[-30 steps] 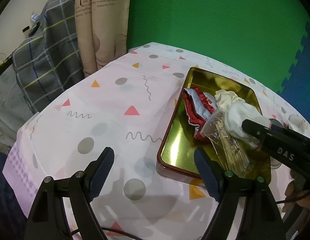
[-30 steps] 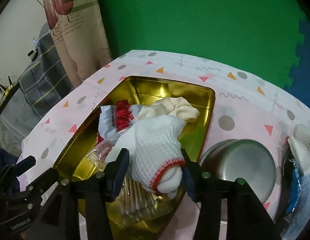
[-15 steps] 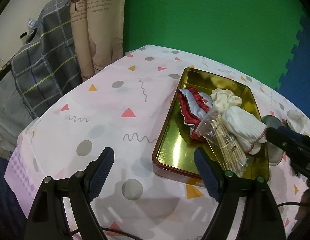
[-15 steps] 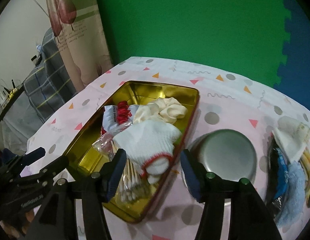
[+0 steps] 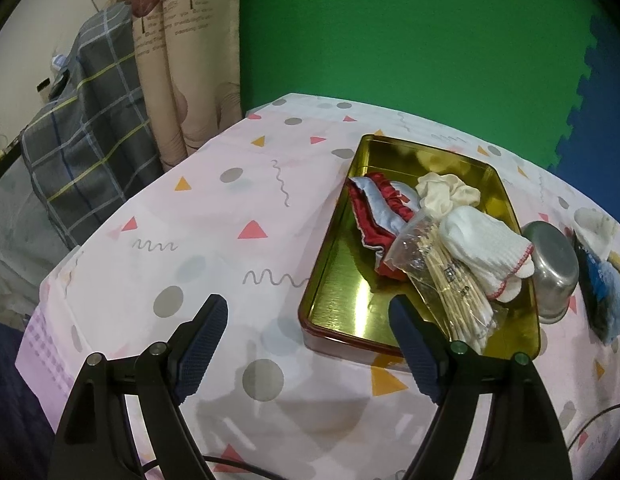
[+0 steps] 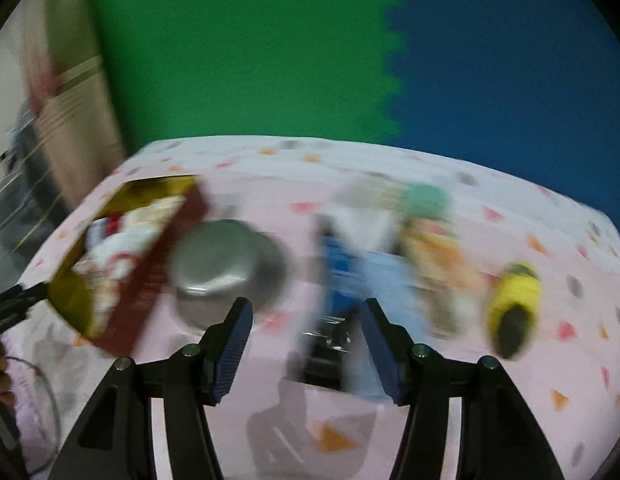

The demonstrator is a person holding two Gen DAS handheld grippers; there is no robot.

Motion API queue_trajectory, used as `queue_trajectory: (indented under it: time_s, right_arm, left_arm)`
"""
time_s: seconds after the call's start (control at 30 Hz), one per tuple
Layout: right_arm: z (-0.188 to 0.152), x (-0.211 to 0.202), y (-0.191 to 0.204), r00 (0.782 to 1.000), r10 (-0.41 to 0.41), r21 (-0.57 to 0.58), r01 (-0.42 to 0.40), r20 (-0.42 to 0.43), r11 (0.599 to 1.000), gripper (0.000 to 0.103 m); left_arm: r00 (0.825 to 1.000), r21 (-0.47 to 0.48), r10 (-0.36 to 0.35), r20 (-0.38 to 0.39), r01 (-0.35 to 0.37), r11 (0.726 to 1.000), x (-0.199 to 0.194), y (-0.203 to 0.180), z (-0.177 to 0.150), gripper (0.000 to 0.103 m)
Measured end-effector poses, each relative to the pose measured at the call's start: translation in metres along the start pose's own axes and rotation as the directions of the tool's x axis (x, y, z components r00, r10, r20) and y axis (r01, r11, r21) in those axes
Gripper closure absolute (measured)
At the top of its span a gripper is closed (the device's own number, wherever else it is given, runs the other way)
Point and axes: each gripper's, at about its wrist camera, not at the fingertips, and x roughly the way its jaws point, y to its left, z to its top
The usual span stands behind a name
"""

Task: Organize soft objects
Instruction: 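Reach the right tool to the yellow-and-black glove and grasp it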

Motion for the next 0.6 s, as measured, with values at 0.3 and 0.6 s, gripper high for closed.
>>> queue_trajectory:
  time_s: [0.3, 0.6]
  right_arm:
    - [-0.019, 0.011, -0.103, 0.991, -0.133, 0.147, 0.136, -0.029, 0.980, 0.045]
    - [-0.007, 0.043, -0.125, 0.988, -0.148, 0.204, 0.153, -0.040, 0.967, 0.045]
  left_arm:
    - [1.000, 0.073, 0.000, 0.020, -0.002, 0.997, -0.007, -0.018, -0.004, 0.022]
    - [0.998, 0.169, -0.057, 0.040, 0.049, 0.984, -0.025, -0.055, -0.006, 0.022]
